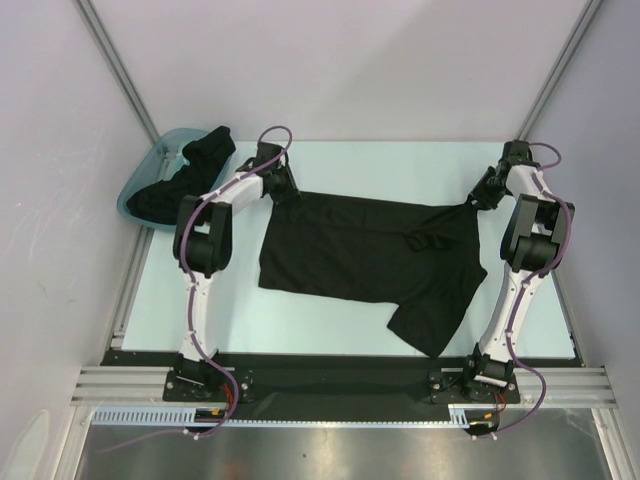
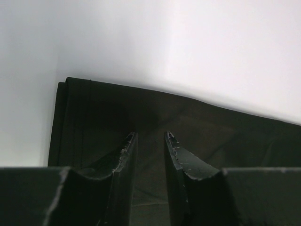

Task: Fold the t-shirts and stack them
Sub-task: Fold the tshirt

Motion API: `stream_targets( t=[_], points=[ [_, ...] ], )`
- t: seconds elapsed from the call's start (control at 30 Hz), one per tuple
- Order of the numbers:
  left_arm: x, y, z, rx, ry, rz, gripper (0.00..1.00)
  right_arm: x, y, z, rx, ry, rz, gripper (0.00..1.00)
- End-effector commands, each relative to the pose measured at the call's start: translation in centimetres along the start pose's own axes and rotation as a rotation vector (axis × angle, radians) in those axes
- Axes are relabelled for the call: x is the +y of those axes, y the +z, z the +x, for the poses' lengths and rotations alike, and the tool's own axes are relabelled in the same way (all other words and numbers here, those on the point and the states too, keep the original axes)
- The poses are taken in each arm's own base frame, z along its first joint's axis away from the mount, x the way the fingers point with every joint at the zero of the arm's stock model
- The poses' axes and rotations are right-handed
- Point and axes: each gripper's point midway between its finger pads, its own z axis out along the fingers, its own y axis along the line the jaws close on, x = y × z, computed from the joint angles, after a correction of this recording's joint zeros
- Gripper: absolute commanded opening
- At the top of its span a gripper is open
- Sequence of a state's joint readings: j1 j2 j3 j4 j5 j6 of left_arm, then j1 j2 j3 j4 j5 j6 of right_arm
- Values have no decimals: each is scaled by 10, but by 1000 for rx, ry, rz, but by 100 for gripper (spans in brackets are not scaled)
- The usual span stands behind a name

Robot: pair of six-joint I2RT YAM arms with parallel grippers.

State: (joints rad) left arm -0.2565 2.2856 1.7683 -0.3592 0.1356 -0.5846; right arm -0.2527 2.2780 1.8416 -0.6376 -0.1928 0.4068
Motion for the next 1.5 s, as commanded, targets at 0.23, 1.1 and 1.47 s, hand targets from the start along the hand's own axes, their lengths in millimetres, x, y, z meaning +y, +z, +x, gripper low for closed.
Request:
stream_targets(
  t=[0.23, 1.1, 1.47],
  points=[
    [8, 7, -4, 36, -44, -49, 34, -8, -16, -35, -106, -46, 47, 0],
    [-34, -77, -43, -80, 89, -21, 54, -12, -103, 18, -10, -56, 141, 56],
    [-128, -118, 93, 100, 205, 336, 49, 5, -125, 130, 102, -138, -44, 17]
  ],
)
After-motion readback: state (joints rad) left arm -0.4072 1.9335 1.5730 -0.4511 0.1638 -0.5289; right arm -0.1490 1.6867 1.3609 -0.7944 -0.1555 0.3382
